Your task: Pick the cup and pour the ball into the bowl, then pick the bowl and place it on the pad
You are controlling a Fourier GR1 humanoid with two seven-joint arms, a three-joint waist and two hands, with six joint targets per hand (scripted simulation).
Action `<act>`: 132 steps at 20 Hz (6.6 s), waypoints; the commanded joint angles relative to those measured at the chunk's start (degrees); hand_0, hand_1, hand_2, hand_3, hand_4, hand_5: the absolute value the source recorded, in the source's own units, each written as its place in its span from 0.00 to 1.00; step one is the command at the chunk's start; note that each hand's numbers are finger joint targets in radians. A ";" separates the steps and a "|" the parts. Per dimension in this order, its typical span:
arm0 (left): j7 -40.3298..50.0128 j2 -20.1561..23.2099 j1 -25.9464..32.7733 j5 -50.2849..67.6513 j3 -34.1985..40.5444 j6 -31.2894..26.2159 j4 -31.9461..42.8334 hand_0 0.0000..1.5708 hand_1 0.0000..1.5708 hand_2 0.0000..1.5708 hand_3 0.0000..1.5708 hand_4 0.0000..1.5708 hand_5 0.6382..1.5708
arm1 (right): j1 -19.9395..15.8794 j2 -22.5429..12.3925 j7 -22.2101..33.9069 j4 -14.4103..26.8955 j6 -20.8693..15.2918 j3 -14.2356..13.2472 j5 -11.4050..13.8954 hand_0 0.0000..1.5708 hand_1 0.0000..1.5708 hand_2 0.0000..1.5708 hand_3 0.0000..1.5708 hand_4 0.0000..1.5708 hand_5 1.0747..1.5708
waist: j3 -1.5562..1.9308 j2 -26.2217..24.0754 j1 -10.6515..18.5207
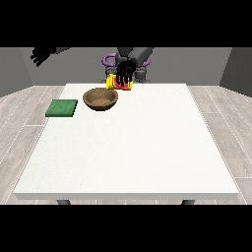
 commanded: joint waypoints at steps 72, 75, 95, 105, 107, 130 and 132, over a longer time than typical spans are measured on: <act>-13.00 33.11 14.38 76.73 54.69 -46.83 -43.01 0.00 0.00 0.00 0.00 0.65 0.96 | -5.60 21.04 -25.68 22.71 -18.22 7.90 11.43 0.00 0.00 0.00 0.00 0.29 0.96 | -0.16 11.09 13.83; -12.60 34.06 14.67 78.07 54.76 -47.79 -45.79 0.00 0.00 0.00 0.00 0.65 0.97 | -9.88 18.63 -29.04 27.42 -18.32 4.94 10.00 0.00 0.00 0.00 0.00 0.30 0.95 | -0.07 13.89 16.57; -13.51 38.42 16.37 81.21 58.85 -52.14 -40.98 0.00 0.00 0.00 0.00 0.76 0.95 | 0.24 0.92 -9.25 16.31 -32.57 6.36 15.62 1.00 1.00 1.00 0.68 0.65 0.97 | -0.61 13.37 15.69; -14.64 40.12 19.54 81.25 60.62 -53.35 -37.79 0.00 0.00 0.00 0.00 0.76 0.97 | -2.97 -11.91 5.97 11.58 -27.13 6.11 13.24 1.00 1.00 1.00 0.35 0.70 0.99 | -0.26 10.07 12.66; -18.80 39.96 24.00 79.74 61.54 -54.36 -35.75 0.00 0.00 0.00 0.00 0.77 0.97 | -3.05 -14.48 10.73 9.23 -24.24 6.12 12.10 1.00 1.00 1.00 0.43 0.68 0.99 | -0.28 8.33 11.29; -27.05 41.54 25.28 80.85 60.94 -54.29 -35.08 0.00 0.00 0.00 0.00 0.76 0.99 | -16.25 -9.69 2.26 27.94 -23.94 0.35 9.65 1.00 1.00 1.00 0.38 0.63 1.00 | -0.07 15.71 12.24; -26.96 47.54 23.57 83.03 64.33 -57.16 -32.60 0.00 0.00 0.00 0.00 0.76 0.99 | -15.80 -13.14 0.99 30.50 -21.05 -2.84 7.39 1.00 1.00 1.00 0.56 0.45 1.00 | -0.06 19.37 11.42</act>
